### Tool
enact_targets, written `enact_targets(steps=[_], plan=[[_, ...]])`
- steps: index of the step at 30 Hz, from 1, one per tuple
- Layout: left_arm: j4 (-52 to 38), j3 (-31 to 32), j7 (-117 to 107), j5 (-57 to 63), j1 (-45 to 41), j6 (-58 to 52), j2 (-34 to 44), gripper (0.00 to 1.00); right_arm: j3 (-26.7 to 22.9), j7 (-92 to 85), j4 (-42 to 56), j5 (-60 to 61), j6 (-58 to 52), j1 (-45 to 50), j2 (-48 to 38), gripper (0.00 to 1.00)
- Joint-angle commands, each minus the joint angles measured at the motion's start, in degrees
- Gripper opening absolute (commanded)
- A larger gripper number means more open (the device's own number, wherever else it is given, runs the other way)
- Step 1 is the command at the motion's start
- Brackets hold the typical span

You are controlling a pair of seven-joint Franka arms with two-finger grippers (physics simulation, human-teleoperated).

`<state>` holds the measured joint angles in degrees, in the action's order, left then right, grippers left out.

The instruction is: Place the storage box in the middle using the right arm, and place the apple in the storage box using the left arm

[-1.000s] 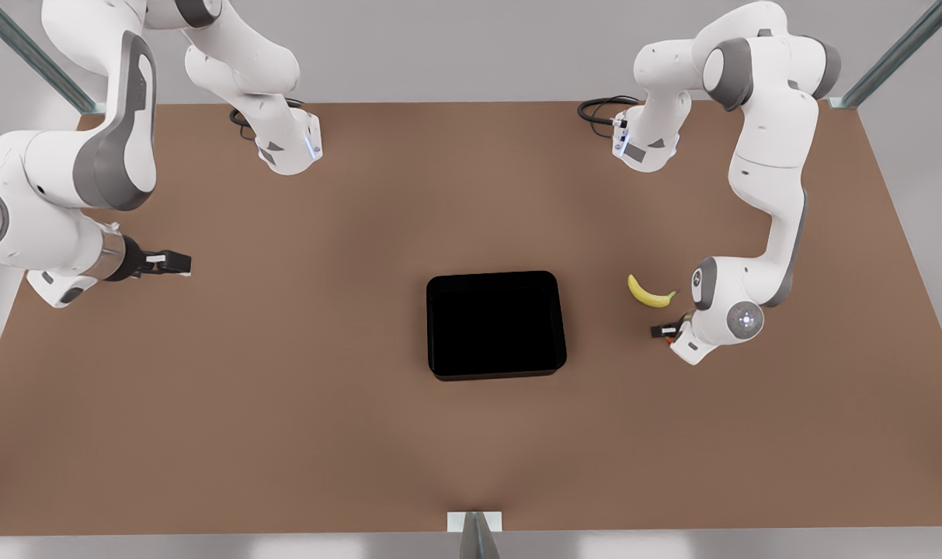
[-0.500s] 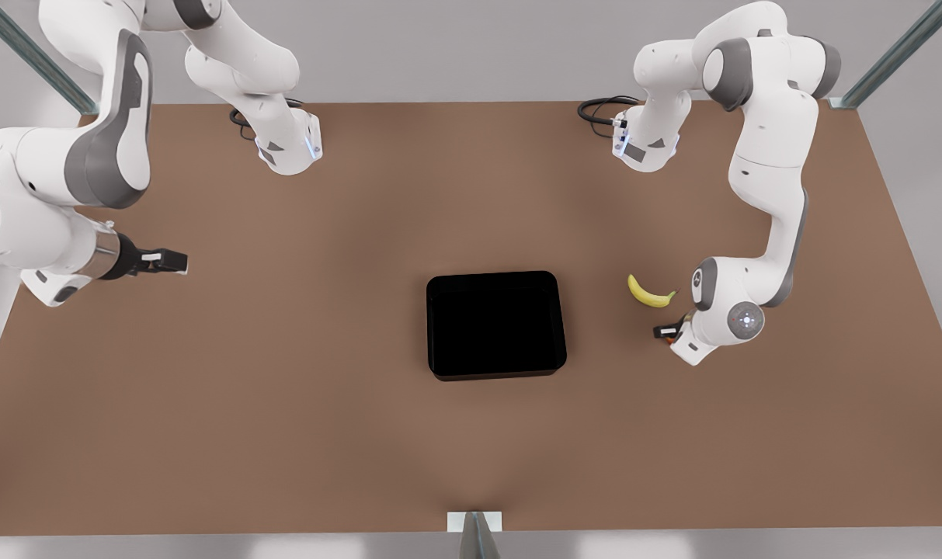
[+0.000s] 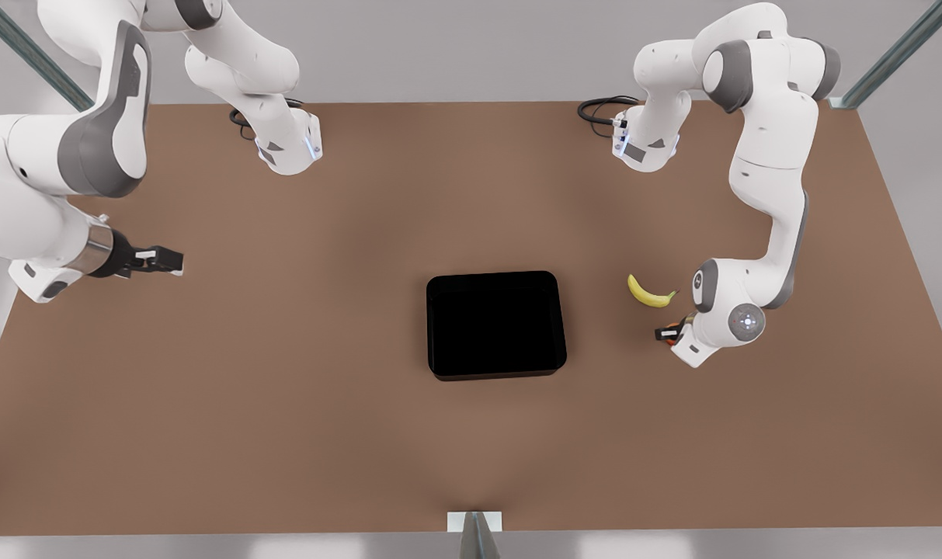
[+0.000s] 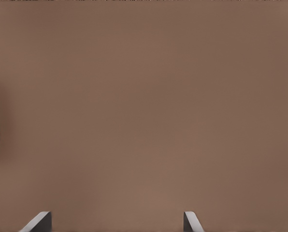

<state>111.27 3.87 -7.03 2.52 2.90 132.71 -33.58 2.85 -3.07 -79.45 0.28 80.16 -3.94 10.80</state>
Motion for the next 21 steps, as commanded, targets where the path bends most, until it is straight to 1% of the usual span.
enact_targets(steps=[1, 11, 16, 18, 20, 21], plan=[[0.0, 0.0, 0.0, 0.0, 0.0, 0.0, 0.0, 0.68, 0.0, 0.0, 0.0, 0.0, 0.0, -0.2, 0.0, 1.00], [0.0, 0.0, 0.2, 0.0, -0.2, -0.1, 0.1, 0.68, 0.0, 0.1, 1.8, -0.3, -0.4, 0.0, 0.0, 1.00], [0.1, 0.0, 0.1, 0.0, -0.6, -1.0, 2.0, 0.68, 0.0, 0.2, 1.8, -0.1, -1.0, 0.0, 0.1, 1.00], [-0.5, 0.1, -4.7, -0.1, -3.5, -2.4, 4.0, 0.68, 0.0, 0.1, 1.8, 0.0, -1.0, 0.1, 0.1, 1.00], [-6.1, 1.2, -13.8, -0.1, -7.7, -10.1, 4.3, 0.68, 0.0, 0.1, 1.8, 0.0, -1.0, 0.1, 0.1, 1.00], [-7.1, 2.5, -18.0, -0.1, -9.8, -10.5, 4.4, 0.68, 0.0, 0.1, 1.8, 0.0, -1.0, 0.1, 0.1, 1.00]])
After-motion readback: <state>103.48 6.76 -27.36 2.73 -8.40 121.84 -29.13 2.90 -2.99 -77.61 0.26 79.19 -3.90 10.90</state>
